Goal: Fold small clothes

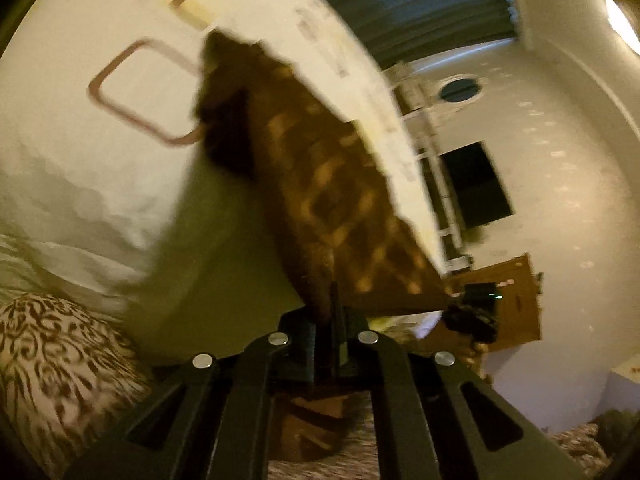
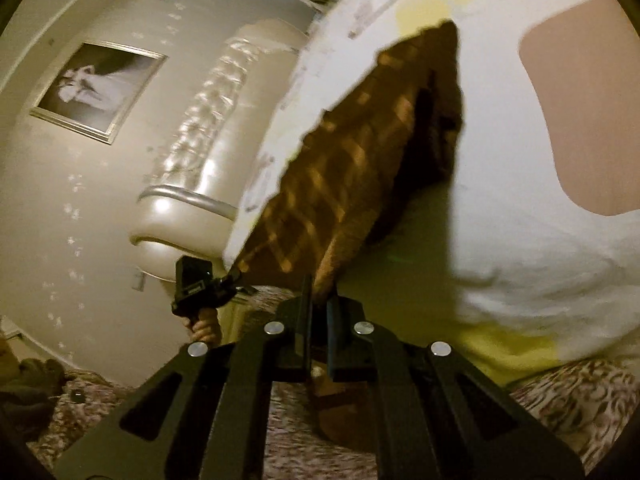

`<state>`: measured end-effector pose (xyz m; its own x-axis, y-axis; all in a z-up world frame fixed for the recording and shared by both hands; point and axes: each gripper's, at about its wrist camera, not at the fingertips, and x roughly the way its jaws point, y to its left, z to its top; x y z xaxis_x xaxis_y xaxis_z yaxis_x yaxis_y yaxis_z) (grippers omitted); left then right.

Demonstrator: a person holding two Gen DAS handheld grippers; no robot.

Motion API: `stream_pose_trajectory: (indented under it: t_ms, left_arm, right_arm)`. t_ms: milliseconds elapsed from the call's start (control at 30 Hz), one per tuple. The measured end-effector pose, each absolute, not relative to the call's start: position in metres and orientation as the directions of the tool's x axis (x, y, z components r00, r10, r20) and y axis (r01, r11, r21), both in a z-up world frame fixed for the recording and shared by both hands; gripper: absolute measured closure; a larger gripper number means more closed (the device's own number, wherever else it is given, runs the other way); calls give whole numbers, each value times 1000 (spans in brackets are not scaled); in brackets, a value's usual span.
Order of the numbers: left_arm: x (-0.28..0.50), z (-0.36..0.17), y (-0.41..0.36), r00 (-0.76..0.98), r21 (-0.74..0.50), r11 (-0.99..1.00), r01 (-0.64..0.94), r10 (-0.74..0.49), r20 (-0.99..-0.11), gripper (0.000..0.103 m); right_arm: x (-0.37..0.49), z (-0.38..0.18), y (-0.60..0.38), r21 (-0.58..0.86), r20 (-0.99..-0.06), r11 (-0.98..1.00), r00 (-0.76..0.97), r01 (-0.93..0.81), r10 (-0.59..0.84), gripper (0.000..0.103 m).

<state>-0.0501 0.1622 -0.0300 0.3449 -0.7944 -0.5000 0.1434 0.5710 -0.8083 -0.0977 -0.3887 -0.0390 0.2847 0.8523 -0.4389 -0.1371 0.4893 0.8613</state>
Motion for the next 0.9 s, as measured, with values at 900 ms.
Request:
stream_pose_trajectory:
  t_ms: [900]
  left_arm:
    - [162, -1, 169, 615, -866, 491, -93, -656, -438, 98]
  right_arm:
    - [82, -8, -407, 940, -239, 332, 535, -82, 810, 99]
